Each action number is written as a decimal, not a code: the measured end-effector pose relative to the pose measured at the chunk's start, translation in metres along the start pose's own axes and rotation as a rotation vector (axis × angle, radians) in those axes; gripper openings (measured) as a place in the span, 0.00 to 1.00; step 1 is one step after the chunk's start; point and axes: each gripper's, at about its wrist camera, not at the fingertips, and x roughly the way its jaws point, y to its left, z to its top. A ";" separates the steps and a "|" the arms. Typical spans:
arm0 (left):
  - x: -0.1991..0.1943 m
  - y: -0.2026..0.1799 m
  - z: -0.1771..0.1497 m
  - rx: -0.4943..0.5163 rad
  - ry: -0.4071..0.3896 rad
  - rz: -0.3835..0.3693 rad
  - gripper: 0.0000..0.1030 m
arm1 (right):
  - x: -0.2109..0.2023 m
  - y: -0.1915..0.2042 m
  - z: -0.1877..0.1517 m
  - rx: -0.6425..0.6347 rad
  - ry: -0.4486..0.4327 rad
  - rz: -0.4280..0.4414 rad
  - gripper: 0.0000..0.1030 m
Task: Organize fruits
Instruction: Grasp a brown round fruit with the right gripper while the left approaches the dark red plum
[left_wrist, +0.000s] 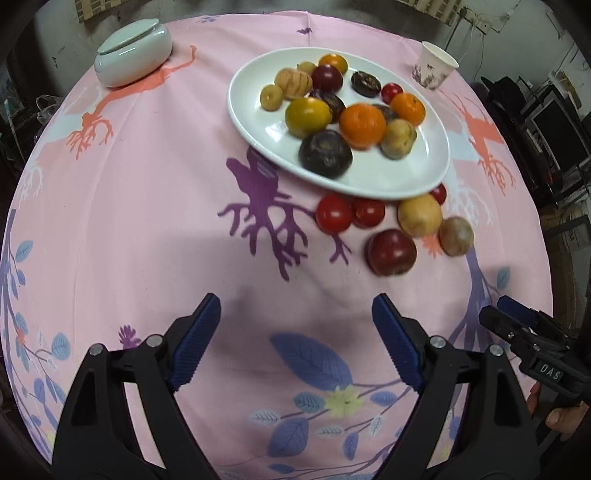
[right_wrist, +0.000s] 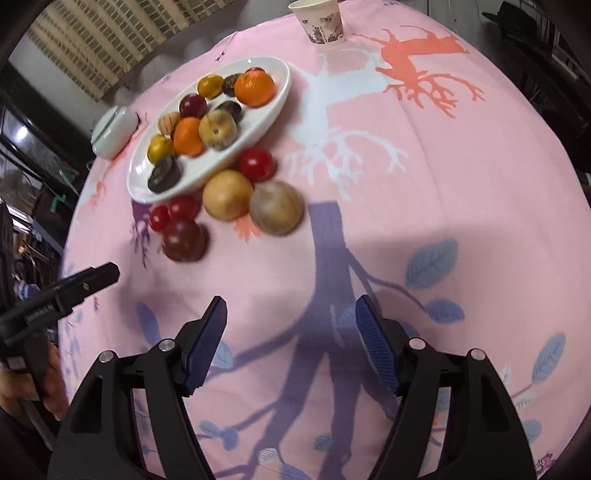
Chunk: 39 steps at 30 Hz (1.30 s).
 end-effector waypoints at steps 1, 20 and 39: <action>-0.001 -0.002 -0.003 0.007 -0.007 0.005 0.84 | -0.001 0.001 -0.004 -0.014 -0.014 -0.015 0.70; 0.006 -0.044 -0.003 0.109 0.009 0.026 0.89 | 0.005 0.000 -0.005 -0.034 -0.006 0.001 0.70; 0.028 -0.023 0.001 0.019 0.063 0.005 0.89 | 0.044 0.029 0.046 -0.199 -0.036 -0.075 0.57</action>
